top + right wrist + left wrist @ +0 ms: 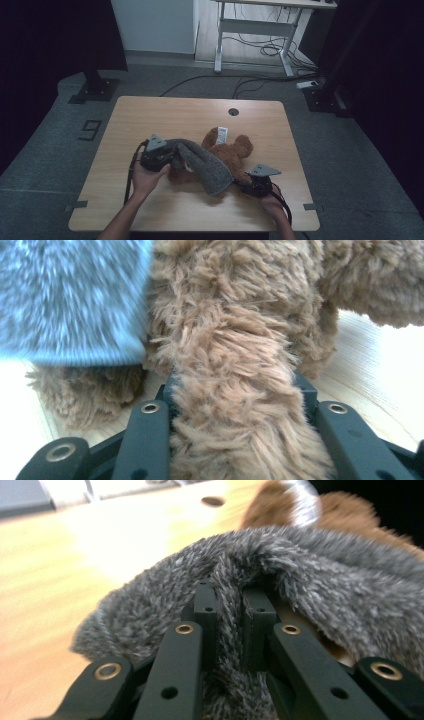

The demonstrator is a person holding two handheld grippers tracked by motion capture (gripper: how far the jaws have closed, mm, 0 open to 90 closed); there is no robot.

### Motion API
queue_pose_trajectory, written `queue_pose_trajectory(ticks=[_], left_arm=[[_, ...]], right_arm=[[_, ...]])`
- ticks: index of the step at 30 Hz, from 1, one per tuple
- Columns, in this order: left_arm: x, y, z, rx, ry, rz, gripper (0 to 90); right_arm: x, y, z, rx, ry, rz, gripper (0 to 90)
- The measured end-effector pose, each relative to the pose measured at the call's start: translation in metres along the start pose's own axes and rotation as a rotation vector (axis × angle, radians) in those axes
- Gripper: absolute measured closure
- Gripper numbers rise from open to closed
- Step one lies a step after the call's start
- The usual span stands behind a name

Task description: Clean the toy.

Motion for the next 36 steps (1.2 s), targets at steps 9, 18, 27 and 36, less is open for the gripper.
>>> queue_pose_trajectory(ticks=[9,18,27,36], left_arm=[[-0.009,0.006,0.026,-0.077,-0.015,-0.015,79.8],[0.003,-0.038,-0.053,0.022,0.129,-0.044,79.7],[0.063,-0.029,-0.126,0.100,0.235,0.093,79.1],[0.077,-0.012,-0.114,0.096,0.186,0.126,79.0]], right_arm=[[0.001,0.000,0.000,0.014,-0.003,-0.002,58.1],[0.001,0.001,0.000,0.018,-0.006,-0.002,58.1],[0.002,0.002,0.000,0.024,-0.013,-0.003,57.9],[0.002,0.002,-0.001,0.030,-0.014,-0.005,57.9]])
Point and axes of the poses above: each handheld gripper's, and its own axes: x roughly forward along the jaws, y roughly out of its underside, z roughly to its left, the point moved 3 cm from there along x, roughly forward along the jaws, and after that the axes turned 14 degrees about -x, right-handed, at the moved point
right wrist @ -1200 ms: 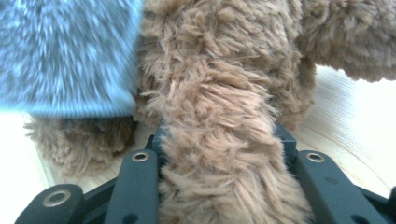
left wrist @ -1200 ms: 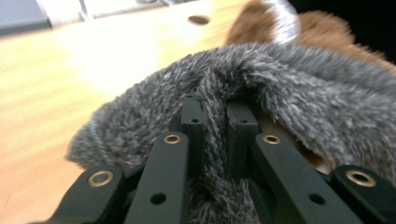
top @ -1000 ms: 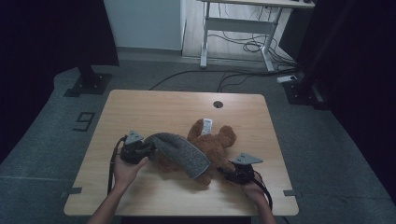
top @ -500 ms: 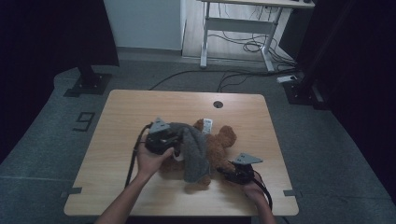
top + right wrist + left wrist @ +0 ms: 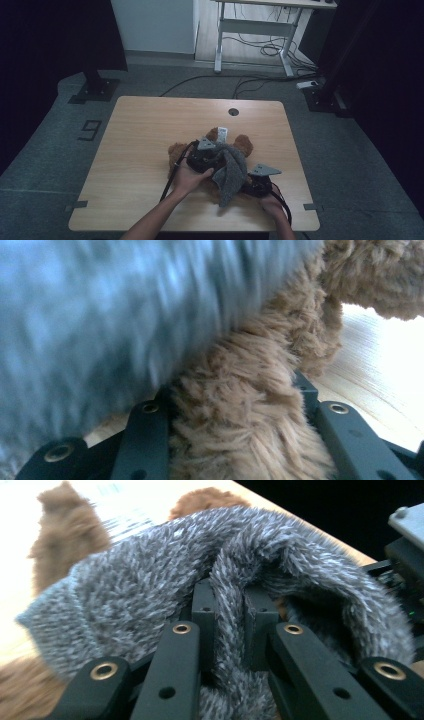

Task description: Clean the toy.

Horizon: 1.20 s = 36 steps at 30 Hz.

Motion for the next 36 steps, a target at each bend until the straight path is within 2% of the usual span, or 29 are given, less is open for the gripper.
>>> queue_pose_trajectory(ticks=[4,8,13,16,20,29,36], left_arm=[[-0.014,0.004,0.014,-0.006,-0.034,-0.020,79.1],[-0.033,0.007,0.030,-0.029,-0.037,-0.043,79.2],[-0.060,0.010,0.042,-0.049,-0.041,-0.105,79.1],[-0.074,0.013,0.051,-0.053,-0.067,-0.132,79.0],[-0.089,0.021,0.068,-0.071,-0.113,-0.141,78.8],[-0.110,0.047,0.114,-0.171,-0.164,-0.140,78.4],[-0.117,0.055,0.127,-0.191,-0.189,-0.145,78.2]], right_arm=[[0.000,0.000,0.000,-0.001,0.000,0.000,57.8],[0.000,0.000,0.000,0.000,-0.001,0.000,57.7],[0.000,0.000,0.000,0.000,-0.002,0.000,57.4],[0.000,0.000,0.000,0.000,-0.001,0.000,57.4],[0.000,0.000,0.000,0.001,0.000,0.001,57.3],[0.000,0.000,-0.001,0.002,0.001,0.002,57.1],[0.000,0.000,-0.001,0.001,0.005,0.002,56.6]])
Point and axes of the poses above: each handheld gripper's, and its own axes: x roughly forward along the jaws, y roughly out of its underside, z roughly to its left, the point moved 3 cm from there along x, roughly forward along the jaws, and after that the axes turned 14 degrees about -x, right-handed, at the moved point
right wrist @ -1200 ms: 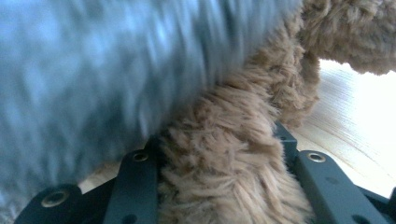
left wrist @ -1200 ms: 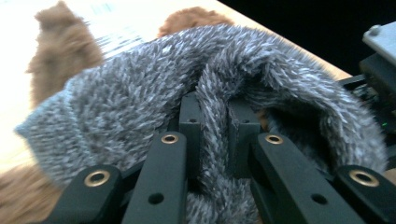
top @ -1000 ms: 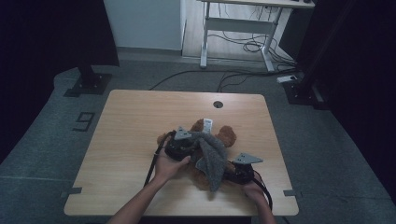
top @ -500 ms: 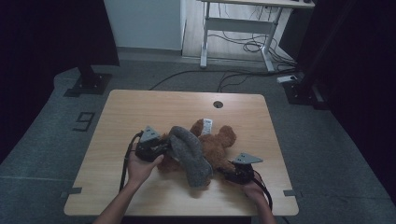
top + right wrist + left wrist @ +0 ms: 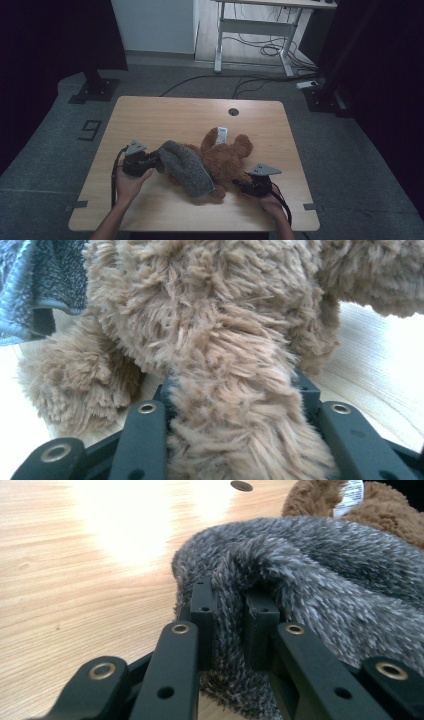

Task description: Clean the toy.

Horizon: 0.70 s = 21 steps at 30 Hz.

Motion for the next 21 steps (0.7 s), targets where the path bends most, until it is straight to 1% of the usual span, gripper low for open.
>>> queue_pose_trajectory(ticks=[6,10,14,21], left_arm=[[-0.007,-0.002,0.011,-0.024,-0.016,-0.018,78.0],[-0.011,-0.002,0.021,-0.053,-0.024,-0.024,77.2],[-0.015,-0.004,0.025,-0.074,-0.024,-0.048,77.2],[-0.027,-0.012,0.030,-0.087,-0.027,-0.085,77.7]], right_arm=[[0.000,0.000,0.000,-0.001,0.000,0.000,56.4],[0.000,0.000,0.000,-0.003,-0.001,0.000,56.3],[0.000,0.000,0.000,-0.001,0.001,-0.001,56.2],[0.000,0.000,0.000,0.001,0.000,-0.002,56.0]])
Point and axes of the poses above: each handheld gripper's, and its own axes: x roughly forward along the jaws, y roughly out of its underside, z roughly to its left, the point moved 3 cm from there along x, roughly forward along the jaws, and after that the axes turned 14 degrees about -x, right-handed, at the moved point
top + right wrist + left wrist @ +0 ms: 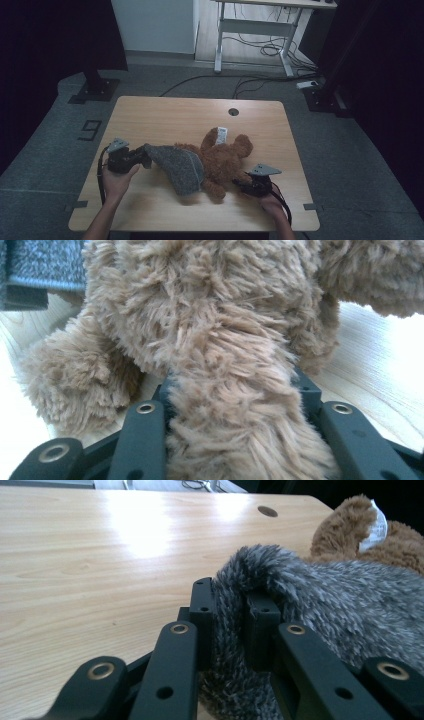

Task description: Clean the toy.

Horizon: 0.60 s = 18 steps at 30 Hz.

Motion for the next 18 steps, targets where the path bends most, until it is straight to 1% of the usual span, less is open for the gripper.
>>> queue_pose_trajectory(ticks=[3,8,9,11,12,18], left_arm=[[-0.008,-0.004,0.005,-0.010,0.003,-0.018,78.1],[-0.024,-0.006,0.010,-0.009,0.015,-0.047,79.0],[-0.028,-0.006,0.011,-0.014,0.024,-0.054,79.3],[-0.035,-0.007,0.014,-0.029,0.058,-0.068,80.0],[-0.039,-0.007,0.015,-0.028,0.068,-0.073,80.1],[-0.063,0.001,0.023,-0.015,0.071,-0.088,80.7]], right_arm=[[0.000,0.000,0.000,0.000,0.000,0.000,55.9],[0.000,0.000,0.000,0.001,0.000,0.000,55.8],[0.000,0.000,0.000,0.001,0.000,0.000,55.8],[0.000,0.000,0.000,0.001,0.000,0.000,55.6],[0.000,0.000,0.000,0.001,0.000,0.000,55.6],[0.000,0.000,-0.001,-0.001,-0.002,-0.001,55.5]])
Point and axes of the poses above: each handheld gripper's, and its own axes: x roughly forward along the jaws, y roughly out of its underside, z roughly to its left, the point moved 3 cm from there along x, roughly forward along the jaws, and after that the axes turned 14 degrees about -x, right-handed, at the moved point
